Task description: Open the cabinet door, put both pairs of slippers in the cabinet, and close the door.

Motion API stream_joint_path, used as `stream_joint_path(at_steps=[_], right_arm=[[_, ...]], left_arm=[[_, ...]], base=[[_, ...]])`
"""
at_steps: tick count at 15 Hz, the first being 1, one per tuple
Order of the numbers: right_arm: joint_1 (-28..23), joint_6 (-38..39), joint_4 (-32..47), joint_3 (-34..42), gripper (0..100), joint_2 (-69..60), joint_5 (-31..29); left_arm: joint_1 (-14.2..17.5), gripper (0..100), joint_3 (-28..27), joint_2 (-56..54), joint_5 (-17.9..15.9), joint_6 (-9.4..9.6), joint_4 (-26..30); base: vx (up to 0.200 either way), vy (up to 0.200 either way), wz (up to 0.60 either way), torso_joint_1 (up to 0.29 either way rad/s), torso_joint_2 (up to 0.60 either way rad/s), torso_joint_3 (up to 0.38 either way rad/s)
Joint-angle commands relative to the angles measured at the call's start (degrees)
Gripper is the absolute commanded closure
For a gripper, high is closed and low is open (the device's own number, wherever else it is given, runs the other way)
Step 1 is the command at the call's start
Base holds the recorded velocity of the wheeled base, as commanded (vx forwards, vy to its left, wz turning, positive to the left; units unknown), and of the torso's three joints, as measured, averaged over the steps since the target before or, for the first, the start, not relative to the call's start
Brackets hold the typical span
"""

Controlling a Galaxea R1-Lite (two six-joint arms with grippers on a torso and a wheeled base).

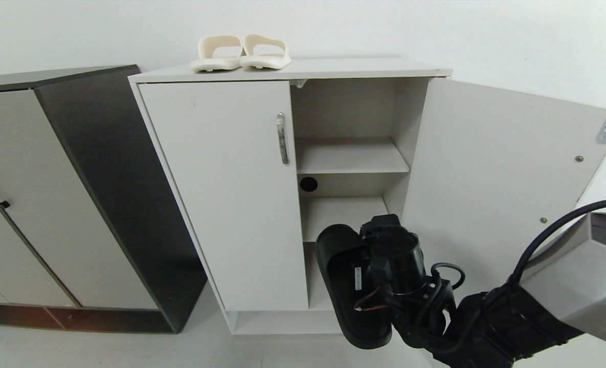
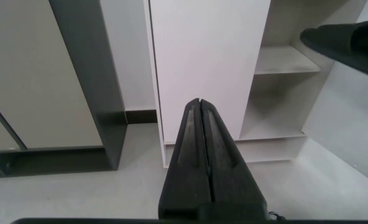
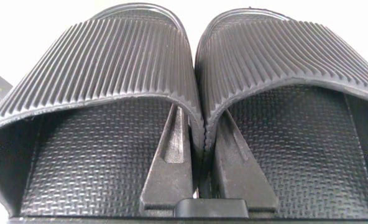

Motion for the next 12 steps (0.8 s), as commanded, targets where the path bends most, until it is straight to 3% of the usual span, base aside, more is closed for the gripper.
stream_joint_path(at_steps=[1, 9, 12], right_arm=[[0.0, -0.1, 0.0, -0.4, 100, 2.6, -0.4], [-0.1, 1.4, -0.9, -2.9, 100, 7.8, -2.4], [0.6, 0.5, -5.7, -3.3, 100, 8.5, -5.5]], left_arm=[[-0.1, 100, 0.0, 0.1, 0.0, 0.01, 0.0], [0.0, 100, 0.0, 0.1, 0.0, 0.10, 0.0], [0.0, 100, 0.0, 0.1, 0.1, 0.10, 0.0]], base=[[0.000, 0.000, 0.00, -0.002, 0.00, -0.115], [0.000, 0.000, 0.00, 0.004, 0.00, -0.191], [0.000, 0.000, 0.00, 0.002, 0.01, -0.198]])
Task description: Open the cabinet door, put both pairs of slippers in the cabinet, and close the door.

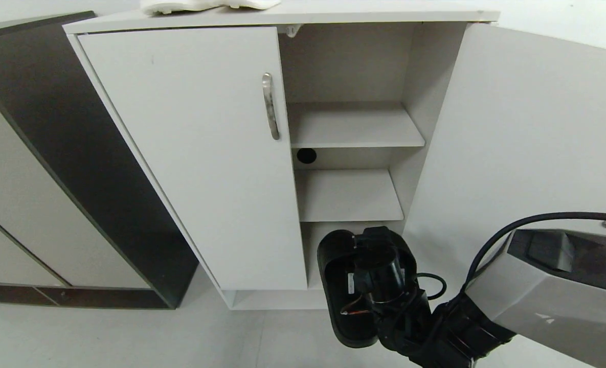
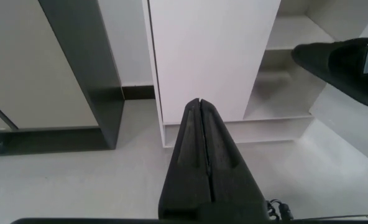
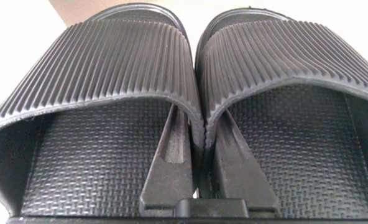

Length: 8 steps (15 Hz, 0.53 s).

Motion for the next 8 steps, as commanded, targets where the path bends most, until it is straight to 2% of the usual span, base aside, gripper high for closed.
stream_joint_path(at_steps=[1, 5, 8], right_arm=[[0.7, -2.4, -3.9, 0.2, 100, 0.7, -1.3], [0.6, -13.3, -24.6, 2.2, 100, 6.0, -2.5], [0.4, -13.7, -25.4, 2.2, 100, 7.6, -2.5]], left_arm=[[-0.1, 100, 0.0, 0.1, 0.0, -0.01, 0.0], [0.0, 100, 0.0, 0.1, 0.0, -0.01, 0.0], [0.0, 100, 0.0, 0.1, 0.0, -0.01, 0.0]], base=[[0.000, 0.000, 0.00, 0.002, 0.00, -0.178], [0.000, 0.000, 0.00, 0.002, 0.00, -0.023], [0.000, 0.000, 0.00, 0.000, 0.00, 0.000]])
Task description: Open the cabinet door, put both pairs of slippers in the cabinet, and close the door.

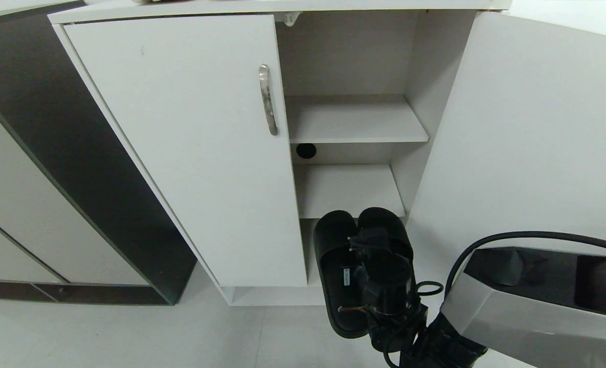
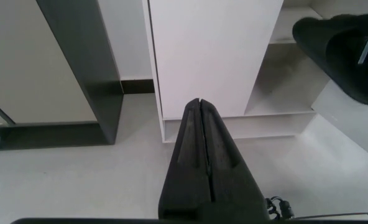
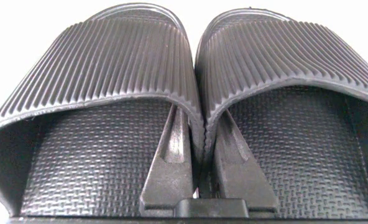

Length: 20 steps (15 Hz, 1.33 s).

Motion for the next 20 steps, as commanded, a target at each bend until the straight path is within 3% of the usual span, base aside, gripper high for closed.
stream_joint_path(at_steps=[1, 3, 15, 20], right_arm=[[0.0, 0.0, -0.2, 0.1, 100, 1.8, -0.1], [-0.4, 0.0, -0.1, 0.0, 100, 2.2, -0.1], [-0.9, -0.1, -0.3, -1.4, 100, 2.5, -0.1], [-2.6, -0.1, 0.1, -3.3, 100, 2.7, -1.6]], left_arm=[[-0.1, 100, 0.0, 0.1, 0.0, 0.02, 0.0], [0.0, 100, 0.0, 0.1, 0.0, 0.02, 0.0], [0.0, 100, 0.0, 0.1, 0.0, -0.07, 0.0], [0.0, 100, 0.0, 0.1, 0.0, -0.07, 0.0]], base=[[0.000, 0.000, 0.00, 0.000, 0.00, 0.000], [0.000, 0.000, 0.00, 0.000, 0.00, 0.000], [0.200, 0.000, 0.00, 0.001, 0.00, 0.003], [0.000, 0.000, 0.00, 0.000, 0.00, 0.000]])
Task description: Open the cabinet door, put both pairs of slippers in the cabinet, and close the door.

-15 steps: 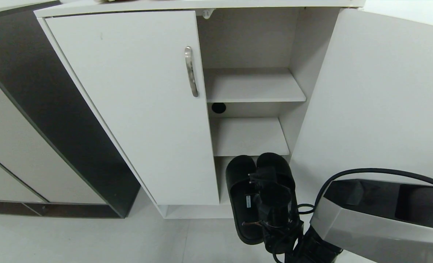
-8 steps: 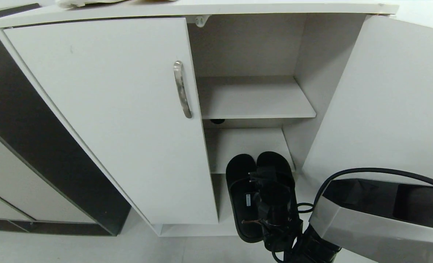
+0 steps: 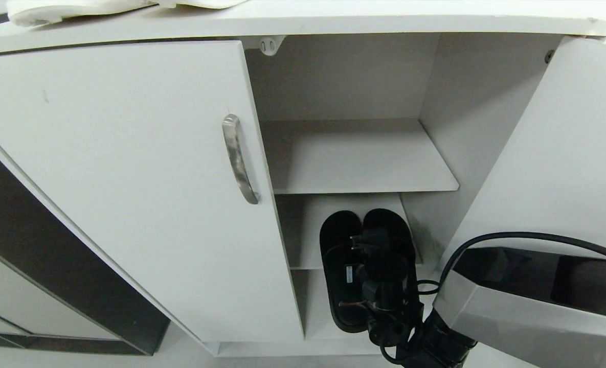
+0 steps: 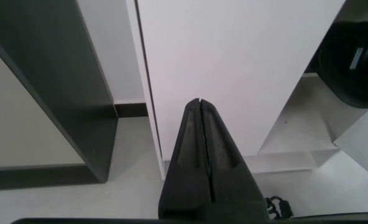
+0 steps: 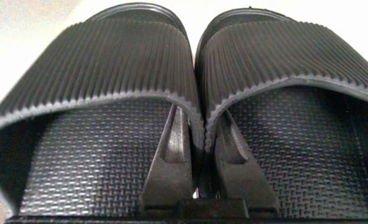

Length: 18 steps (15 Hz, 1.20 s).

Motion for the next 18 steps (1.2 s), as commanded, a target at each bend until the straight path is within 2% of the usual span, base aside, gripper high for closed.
stream_joint_path(at_steps=[1, 4, 6, 8, 11, 13, 18], right_arm=[[-1.2, -0.1, 0.2, -1.9, 100, 0.5, 0.1], [-3.3, -0.1, 4.7, -8.8, 100, 3.9, 0.2], [-5.2, -0.1, 9.1, -17.0, 100, 6.0, 0.2], [-6.4, 0.1, 13.5, -21.7, 100, 6.8, 0.3], [-7.6, 0.1, 16.0, -28.6, 100, 9.5, 0.4], [-8.3, 0.1, 16.0, -31.2, 100, 10.9, 0.9], [-8.8, 0.1, 16.9, -31.7, 100, 11.4, 1.6]], left_arm=[[0.0, 100, 0.0, 0.1, 0.0, 0.00, 0.0], [0.0, 100, 0.0, 0.1, 0.0, 0.00, 0.0], [0.0, 100, 0.0, 0.1, 0.1, -0.09, 0.0], [0.0, 100, 0.0, 0.1, 0.1, -0.09, 0.0], [0.0, 100, 0.0, 0.1, 0.1, -0.09, 0.0], [0.0, 100, 0.0, 0.1, 0.0, -0.09, 0.0], [0.0, 100, 0.0, 0.1, 0.0, -0.09, 0.0]], base=[[0.000, 0.000, 0.00, 0.000, 0.00, 0.000], [0.000, 0.000, 0.00, 0.000, 0.00, 0.000], [0.000, 0.000, 0.00, 0.000, 0.00, 0.000], [0.000, 0.000, 0.00, 0.000, 0.00, 0.000], [0.000, 0.000, 0.00, 0.000, 0.00, 0.000], [0.000, 0.000, 0.00, 0.000, 0.00, 0.000], [0.000, 0.000, 0.00, 0.000, 0.00, 0.000]])
